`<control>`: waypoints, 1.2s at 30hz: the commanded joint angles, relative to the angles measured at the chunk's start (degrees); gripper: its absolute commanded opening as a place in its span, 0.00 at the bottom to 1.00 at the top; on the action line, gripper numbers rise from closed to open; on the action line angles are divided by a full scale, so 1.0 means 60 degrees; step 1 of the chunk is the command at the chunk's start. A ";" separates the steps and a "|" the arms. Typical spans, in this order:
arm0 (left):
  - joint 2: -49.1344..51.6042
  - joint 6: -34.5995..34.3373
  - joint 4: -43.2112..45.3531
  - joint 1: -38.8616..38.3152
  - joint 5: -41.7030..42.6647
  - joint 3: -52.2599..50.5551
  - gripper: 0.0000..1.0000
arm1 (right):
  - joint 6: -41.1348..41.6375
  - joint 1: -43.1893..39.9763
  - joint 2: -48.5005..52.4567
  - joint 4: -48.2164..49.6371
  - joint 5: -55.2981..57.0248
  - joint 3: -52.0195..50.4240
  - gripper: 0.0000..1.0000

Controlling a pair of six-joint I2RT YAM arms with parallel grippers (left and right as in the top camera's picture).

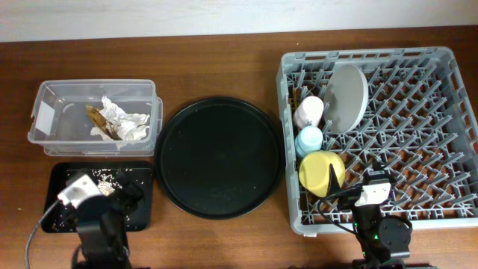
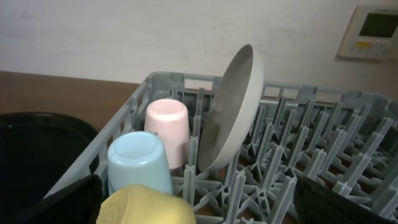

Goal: Sort waste into correct bins and load items into the dishwasher rack

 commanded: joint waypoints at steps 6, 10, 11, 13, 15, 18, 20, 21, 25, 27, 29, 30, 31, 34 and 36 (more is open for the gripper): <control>-0.3180 0.0087 0.5705 -0.1009 0.0219 -0.4218 0.99 | -0.0066 -0.0062 -0.0055 -0.0051 -0.0087 -0.0044 0.98; -0.4331 0.0135 0.5348 -0.1009 0.0186 -0.4863 0.99 | -0.0066 -0.0062 -0.0055 -0.0051 -0.0087 -0.0044 0.98; -0.4364 0.0208 0.5344 -0.1009 0.0197 -0.4863 0.99 | -0.0066 -0.0062 -0.0055 -0.0051 -0.0087 -0.0044 0.98; -0.4364 0.0739 0.5333 -0.1009 0.0568 -0.4863 0.99 | -0.0066 -0.0062 -0.0055 -0.0051 -0.0087 -0.0044 0.98; -0.4364 0.2473 0.5217 -0.1009 0.1851 -0.4863 0.99 | -0.0066 -0.0062 -0.0055 -0.0051 -0.0087 -0.0044 0.98; -0.4364 0.4426 0.5085 -0.1009 0.2754 -0.4856 0.99 | -0.0066 -0.0062 -0.0055 -0.0051 -0.0087 -0.0044 0.98; -0.4364 0.4419 0.5085 -0.1009 0.2779 -0.4856 0.99 | -0.0066 -0.0062 -0.0055 -0.0051 -0.0087 -0.0044 0.98; -0.4364 0.4419 0.5082 -0.1009 0.2805 -0.4856 0.99 | -0.0066 -0.0062 -0.0055 -0.0051 -0.0087 -0.0044 0.98; -0.4357 0.4415 0.5093 -0.0965 0.2798 -0.4856 0.99 | -0.0066 -0.0062 -0.0055 -0.0051 -0.0087 -0.0044 0.98; -0.4357 0.4415 0.5093 -0.0965 0.2798 -0.4856 0.99 | -0.0066 -0.0062 -0.0055 -0.0051 -0.0087 -0.0044 0.98; -0.4357 0.4415 0.5093 -0.0965 0.2798 -0.4856 0.99 | -0.0066 -0.0062 -0.0055 -0.0051 -0.0087 -0.0044 0.99; -0.4357 0.4415 0.5093 -0.0965 0.2798 -0.4856 0.99 | -0.0066 -0.0062 -0.0055 -0.0051 -0.0087 -0.0044 0.98; -0.4357 0.4415 0.5093 -0.0965 0.2798 -0.4856 0.99 | -0.0066 -0.0062 -0.0055 -0.0051 -0.0087 -0.0044 0.98; -0.4357 0.4415 0.5093 -0.0965 0.2798 -0.4856 0.99 | -0.0066 -0.0062 -0.0055 -0.0051 -0.0087 -0.0044 0.98; -0.4357 0.4415 0.5093 -0.0965 0.2798 -0.4856 0.99 | -0.0066 -0.0062 -0.0055 -0.0051 -0.0087 -0.0044 0.98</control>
